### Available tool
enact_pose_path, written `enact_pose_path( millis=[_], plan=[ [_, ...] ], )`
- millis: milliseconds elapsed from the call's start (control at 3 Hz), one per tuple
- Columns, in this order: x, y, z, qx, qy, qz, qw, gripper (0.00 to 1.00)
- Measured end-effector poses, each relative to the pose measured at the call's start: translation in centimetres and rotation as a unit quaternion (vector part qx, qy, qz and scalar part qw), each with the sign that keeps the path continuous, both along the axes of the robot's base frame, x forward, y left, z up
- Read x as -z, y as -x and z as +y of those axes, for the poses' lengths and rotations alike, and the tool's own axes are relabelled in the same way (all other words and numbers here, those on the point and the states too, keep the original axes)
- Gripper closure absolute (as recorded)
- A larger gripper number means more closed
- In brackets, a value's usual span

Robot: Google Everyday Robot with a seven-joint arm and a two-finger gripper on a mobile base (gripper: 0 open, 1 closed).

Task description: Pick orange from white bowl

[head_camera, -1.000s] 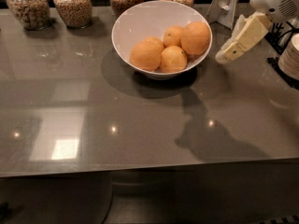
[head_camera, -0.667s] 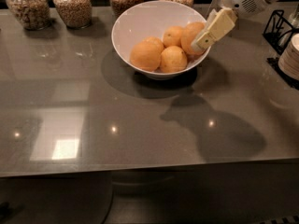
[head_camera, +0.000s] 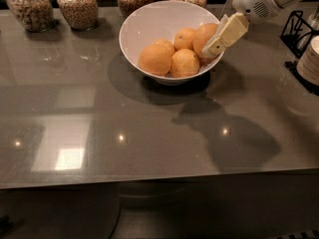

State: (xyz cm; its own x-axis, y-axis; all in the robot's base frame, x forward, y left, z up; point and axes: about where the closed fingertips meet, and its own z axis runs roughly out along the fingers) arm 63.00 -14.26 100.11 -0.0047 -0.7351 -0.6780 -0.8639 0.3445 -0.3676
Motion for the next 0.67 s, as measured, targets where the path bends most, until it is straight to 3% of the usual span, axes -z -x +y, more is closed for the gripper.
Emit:
enact_pose_path(
  millis=[333, 667],
  plan=[
    [1.4, -1.2, -0.8, 0.016, 0.009, -0.001, 0.9998, 0.0],
    [2.6, -2.3, -1.3, 0.023, 0.015, -0.006, 0.9996, 0.11]
  ],
)
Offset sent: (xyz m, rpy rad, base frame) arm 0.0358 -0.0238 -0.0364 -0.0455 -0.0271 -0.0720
